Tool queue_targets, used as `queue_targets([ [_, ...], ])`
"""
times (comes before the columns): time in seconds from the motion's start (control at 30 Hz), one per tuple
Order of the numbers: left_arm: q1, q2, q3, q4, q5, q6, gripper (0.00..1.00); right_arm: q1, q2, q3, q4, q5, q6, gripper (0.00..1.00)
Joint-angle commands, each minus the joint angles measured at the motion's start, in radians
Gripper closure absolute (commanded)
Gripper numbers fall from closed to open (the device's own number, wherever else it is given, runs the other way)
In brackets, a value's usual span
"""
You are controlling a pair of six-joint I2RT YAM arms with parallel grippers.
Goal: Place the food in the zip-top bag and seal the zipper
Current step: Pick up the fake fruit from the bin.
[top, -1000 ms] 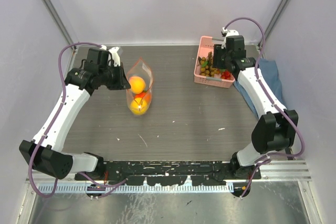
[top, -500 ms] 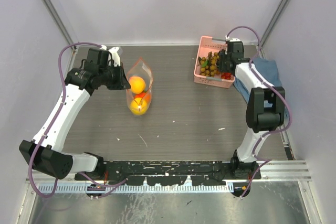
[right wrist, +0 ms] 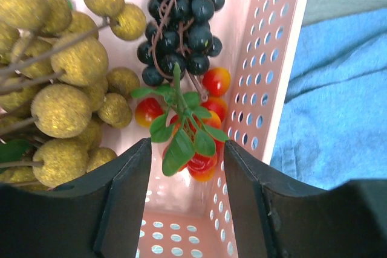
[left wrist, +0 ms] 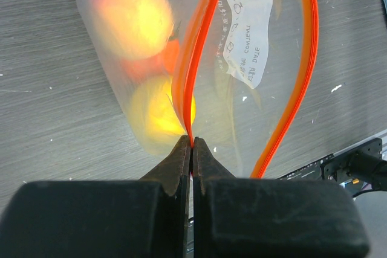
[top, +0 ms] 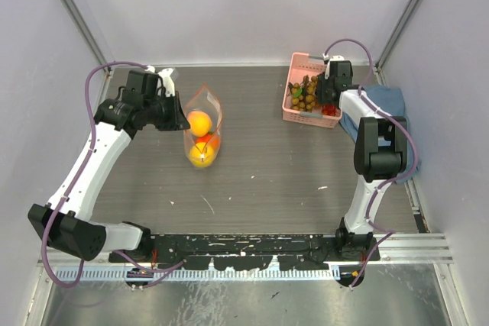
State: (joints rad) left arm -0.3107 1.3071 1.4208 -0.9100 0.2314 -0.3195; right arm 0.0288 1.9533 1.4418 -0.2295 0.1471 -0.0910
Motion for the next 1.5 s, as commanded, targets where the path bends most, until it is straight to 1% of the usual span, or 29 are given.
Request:
queue_targets([
  [0.0, 0.009, 0.002, 0.029, 0.024, 0.017, 0.024, 1.00, -0.017, 0.011, 0.072, 0.092, -0.058, -0.056, 0.43],
  [0.2, 0.010, 0.009, 0.028, 0.023, 0.020, 0.025, 1.00, -0.030, 0.076, 0.124, 0.096, -0.144, -0.093, 0.42],
  [0.37, 0.011, 0.011, 0.029, 0.023, 0.020, 0.028, 1.00, -0.039, 0.128, 0.160, 0.081, -0.146, -0.108, 0.43],
  [0.5, 0.011, 0.013, 0.028, 0.023, 0.024, 0.027, 1.00, -0.040, 0.138, 0.169, 0.066, -0.145, -0.122, 0.55],
  [0.6, 0.011, 0.011, 0.029, 0.025, 0.029, 0.027, 1.00, -0.040, 0.118, 0.155, 0.065, -0.168, -0.128, 0.66],
  [0.67, 0.011, 0.010, 0.028, 0.025, 0.030, 0.027, 1.00, -0.040, 0.097, 0.145, 0.064, -0.174, -0.127, 0.75],
  [0.77, 0.010, 0.011, 0.029, 0.025, 0.034, 0.026, 1.00, -0.040, 0.064, 0.125, 0.064, -0.157, -0.117, 0.84],
  [0.83, 0.011, 0.012, 0.029, 0.025, 0.041, 0.026, 1.00, -0.040, 0.030, 0.100, 0.071, -0.144, -0.107, 0.93],
  [0.9, 0.011, 0.009, 0.028, 0.027, 0.047, 0.025, 1.00, -0.040, -0.006, 0.071, 0.079, -0.123, -0.094, 0.98],
  [1.17, 0.011, 0.003, 0.025, 0.034, 0.069, 0.020, 1.00, -0.037, -0.161, -0.028, 0.092, -0.062, -0.040, 0.99],
  [1.3, 0.011, 0.004, 0.024, 0.036, 0.075, 0.020, 1.00, -0.029, -0.248, -0.095, 0.112, -0.053, -0.010, 0.99],
  [1.47, 0.011, 0.004, 0.024, 0.037, 0.075, 0.020, 1.00, -0.017, -0.364, -0.145, 0.112, -0.081, 0.052, 0.99],
])
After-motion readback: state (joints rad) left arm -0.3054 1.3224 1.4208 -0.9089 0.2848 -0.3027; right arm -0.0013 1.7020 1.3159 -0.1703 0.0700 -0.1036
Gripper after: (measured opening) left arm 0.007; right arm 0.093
